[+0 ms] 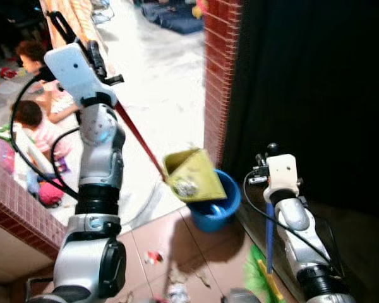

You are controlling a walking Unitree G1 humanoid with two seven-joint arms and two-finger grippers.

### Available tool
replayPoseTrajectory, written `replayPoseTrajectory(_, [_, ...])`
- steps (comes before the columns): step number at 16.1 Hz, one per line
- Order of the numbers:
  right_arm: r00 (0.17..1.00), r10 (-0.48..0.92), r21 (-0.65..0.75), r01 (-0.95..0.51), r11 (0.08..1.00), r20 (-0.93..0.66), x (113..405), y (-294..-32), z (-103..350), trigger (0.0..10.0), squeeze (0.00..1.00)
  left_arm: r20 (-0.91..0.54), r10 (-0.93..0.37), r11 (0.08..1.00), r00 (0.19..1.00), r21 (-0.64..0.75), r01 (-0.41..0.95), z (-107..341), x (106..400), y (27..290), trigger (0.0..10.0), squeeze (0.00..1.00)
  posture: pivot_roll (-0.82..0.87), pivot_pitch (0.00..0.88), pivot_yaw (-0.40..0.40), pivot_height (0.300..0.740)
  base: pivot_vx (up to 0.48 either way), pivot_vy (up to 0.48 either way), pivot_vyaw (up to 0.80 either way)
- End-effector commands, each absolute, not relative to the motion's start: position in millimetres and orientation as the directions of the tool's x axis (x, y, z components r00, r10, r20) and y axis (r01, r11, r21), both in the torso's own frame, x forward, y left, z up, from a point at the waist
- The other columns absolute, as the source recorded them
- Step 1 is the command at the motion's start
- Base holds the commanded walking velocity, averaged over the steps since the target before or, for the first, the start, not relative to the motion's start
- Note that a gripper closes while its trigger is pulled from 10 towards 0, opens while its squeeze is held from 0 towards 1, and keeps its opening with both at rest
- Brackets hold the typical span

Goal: Sweep floor

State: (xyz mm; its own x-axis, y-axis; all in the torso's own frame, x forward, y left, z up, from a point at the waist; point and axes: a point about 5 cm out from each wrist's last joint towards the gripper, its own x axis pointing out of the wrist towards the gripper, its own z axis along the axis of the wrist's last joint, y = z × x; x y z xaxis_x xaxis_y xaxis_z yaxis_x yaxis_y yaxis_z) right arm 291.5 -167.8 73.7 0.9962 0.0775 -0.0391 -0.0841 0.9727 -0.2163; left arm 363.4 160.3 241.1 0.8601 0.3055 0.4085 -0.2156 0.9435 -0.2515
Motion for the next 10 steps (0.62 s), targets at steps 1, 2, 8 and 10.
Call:
replayPoseTrajectory(1, [0.995,0.097,-0.193,-0.095,0.977,0.004,295.8,-159.8,83.4,10.0,0.0,0.489,0.326,0.942,0.809,-0.245,-0.231,259.3,361.1,164.0,10.0,0.0,-0.21,0.0,0.077,0.74,0.48,0.0,0.0])
replayPoseTrajectory(2, [0.995,0.097,-0.193,-0.094,0.977,0.004,295.8,-160.2,83.5,10.0,0.0,0.49,0.319,0.944,0.812,-0.242,-0.225,257.2,361.0,160.2,10.0,0.0,-0.21,0.0,0.077,0.74,0.472,0.0,0.0])
replayPoseTrajectory(8, [0.995,0.096,-0.19,-0.093,0.977,0.005,295.1,-159.0,83.5,10.0,0.0,0.497,0.269,0.959,0.825,-0.22,-0.179,247.1,357.8,142.6,10.0,0.0,-0.21,0.0,0.082,0.74,0.0,0.0,0.0])
replayPoseTrajectory(10, [0.995,0.099,-0.187,-0.097,0.978,0.005,295.3,-157.7,83.4,10.0,0.0,0.502,0.245,0.965,0.829,-0.212,-0.157,245.4,356.4,134.7,10.0,0.0,-0.21,0.0,0.084,0.74,0.0,0.0,0.0])
